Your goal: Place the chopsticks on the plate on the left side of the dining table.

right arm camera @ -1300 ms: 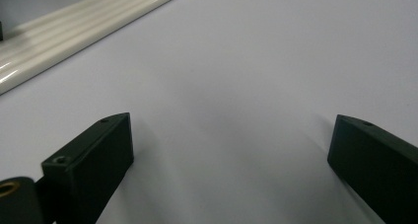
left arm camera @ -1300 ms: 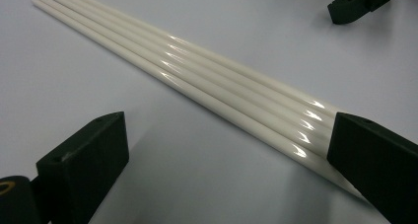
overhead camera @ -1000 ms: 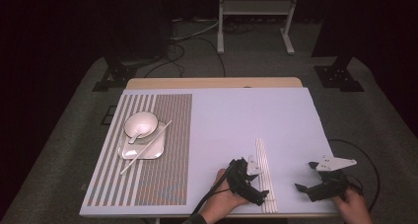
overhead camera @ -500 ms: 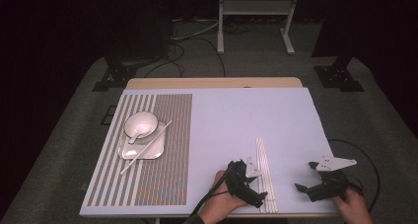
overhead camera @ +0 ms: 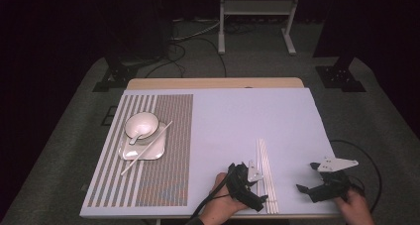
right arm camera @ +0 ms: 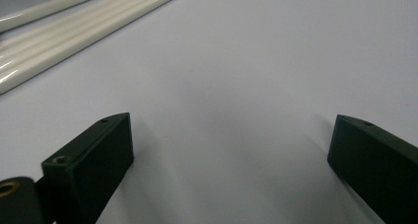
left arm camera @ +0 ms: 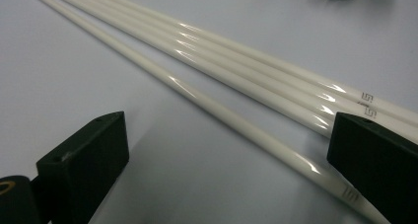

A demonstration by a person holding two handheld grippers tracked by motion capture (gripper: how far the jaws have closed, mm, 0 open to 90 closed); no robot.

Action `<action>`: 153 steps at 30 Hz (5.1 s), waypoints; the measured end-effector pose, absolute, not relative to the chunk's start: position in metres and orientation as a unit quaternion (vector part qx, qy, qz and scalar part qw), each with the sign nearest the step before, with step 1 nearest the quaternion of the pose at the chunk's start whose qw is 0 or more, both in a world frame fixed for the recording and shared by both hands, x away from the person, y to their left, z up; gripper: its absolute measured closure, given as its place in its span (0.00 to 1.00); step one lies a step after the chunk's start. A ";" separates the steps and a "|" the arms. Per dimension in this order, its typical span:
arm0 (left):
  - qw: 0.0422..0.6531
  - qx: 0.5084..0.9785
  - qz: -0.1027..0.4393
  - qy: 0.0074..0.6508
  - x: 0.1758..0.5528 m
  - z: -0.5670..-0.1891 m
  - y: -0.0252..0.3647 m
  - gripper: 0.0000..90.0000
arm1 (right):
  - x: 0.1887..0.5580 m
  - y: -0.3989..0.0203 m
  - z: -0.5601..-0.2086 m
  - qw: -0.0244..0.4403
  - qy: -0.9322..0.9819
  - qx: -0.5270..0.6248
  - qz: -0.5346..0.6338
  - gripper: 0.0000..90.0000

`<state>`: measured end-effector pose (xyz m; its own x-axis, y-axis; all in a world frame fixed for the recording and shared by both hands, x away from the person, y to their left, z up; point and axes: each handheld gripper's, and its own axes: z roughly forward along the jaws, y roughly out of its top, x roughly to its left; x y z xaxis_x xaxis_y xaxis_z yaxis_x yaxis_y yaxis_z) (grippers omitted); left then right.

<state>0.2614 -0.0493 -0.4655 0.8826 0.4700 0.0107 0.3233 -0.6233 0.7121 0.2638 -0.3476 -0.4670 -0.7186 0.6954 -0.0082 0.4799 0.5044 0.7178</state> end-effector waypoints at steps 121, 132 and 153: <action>0.344 0.874 0.161 0.304 0.280 -0.457 0.093 0.01 | 0.264 -0.348 -0.467 0.149 0.854 0.344 0.360 0.02; 0.339 0.868 0.169 0.321 0.288 -0.458 0.107 0.01 | 0.264 -0.348 -0.467 0.149 0.854 0.344 0.360 0.02; 0.347 0.850 0.172 0.357 0.302 -0.457 0.130 0.01 | 0.264 -0.348 -0.467 0.149 0.854 0.344 0.360 0.02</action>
<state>0.3017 0.1296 -0.4573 0.6852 0.7270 0.0444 0.4876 -0.5031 0.7135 0.2640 -0.3476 -0.4670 -0.7184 0.6956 -0.0073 0.4806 0.5039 0.7177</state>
